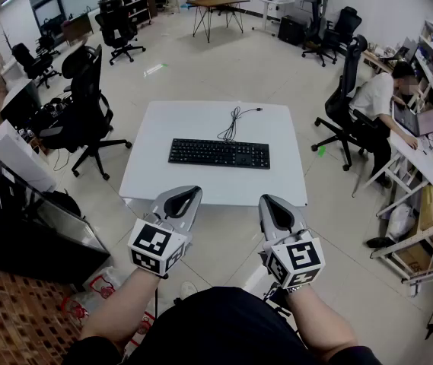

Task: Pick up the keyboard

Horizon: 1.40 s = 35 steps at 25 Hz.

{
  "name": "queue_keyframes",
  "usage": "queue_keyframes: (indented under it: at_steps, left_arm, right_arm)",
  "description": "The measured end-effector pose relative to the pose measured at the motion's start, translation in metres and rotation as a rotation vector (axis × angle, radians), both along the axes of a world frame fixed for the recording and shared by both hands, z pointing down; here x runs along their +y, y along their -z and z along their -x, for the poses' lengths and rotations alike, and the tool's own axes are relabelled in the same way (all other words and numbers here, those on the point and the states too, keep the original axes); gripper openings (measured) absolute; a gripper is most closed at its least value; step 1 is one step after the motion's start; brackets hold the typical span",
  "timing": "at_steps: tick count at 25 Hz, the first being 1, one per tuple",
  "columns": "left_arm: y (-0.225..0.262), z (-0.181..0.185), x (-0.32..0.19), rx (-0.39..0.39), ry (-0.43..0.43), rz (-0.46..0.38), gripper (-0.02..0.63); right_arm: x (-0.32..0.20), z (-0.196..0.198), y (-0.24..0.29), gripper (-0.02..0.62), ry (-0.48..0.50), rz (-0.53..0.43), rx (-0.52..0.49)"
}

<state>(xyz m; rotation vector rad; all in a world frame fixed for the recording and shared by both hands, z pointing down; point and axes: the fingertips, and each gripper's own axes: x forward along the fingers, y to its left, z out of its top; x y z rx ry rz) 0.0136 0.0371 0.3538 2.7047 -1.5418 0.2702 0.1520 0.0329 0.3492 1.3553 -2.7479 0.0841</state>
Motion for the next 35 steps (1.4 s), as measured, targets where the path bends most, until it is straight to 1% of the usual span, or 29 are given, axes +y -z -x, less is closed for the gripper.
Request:
queue_keyframes:
  at_steps: [8, 12, 18, 22, 26, 32, 35]
  left_arm:
    - [0.0, -0.015, 0.002, -0.004, 0.013, -0.001, 0.005]
    - [-0.002, -0.02, 0.002, 0.011, 0.028, 0.01, 0.005]
    - [-0.018, -0.017, -0.006, 0.066, 0.043, 0.099, 0.008]
    - [-0.034, 0.002, -0.022, 0.096, 0.08, 0.163, 0.034]
    - [-0.051, 0.027, -0.052, 0.12, 0.126, 0.212, 0.066]
    - [-0.091, 0.084, -0.12, 0.185, 0.195, 0.326, 0.11]
    - [-0.119, 0.112, -0.159, 0.206, 0.218, 0.394, 0.115]
  right_arm:
    - [0.003, -0.013, 0.001, 0.003, 0.023, -0.006, -0.004]
    - [0.004, -0.019, 0.0, 0.003, 0.04, -0.003, -0.005]
    - [0.001, -0.022, -0.005, 0.003, 0.07, 0.013, -0.008]
    - [-0.006, -0.015, -0.012, 0.003, 0.082, 0.036, -0.012]
    - [-0.023, -0.008, -0.022, 0.003, 0.084, 0.055, -0.008]
    - [-0.067, 0.01, -0.039, 0.003, 0.054, 0.114, -0.017]
    - [-0.096, 0.021, -0.052, 0.003, 0.029, 0.16, -0.026]
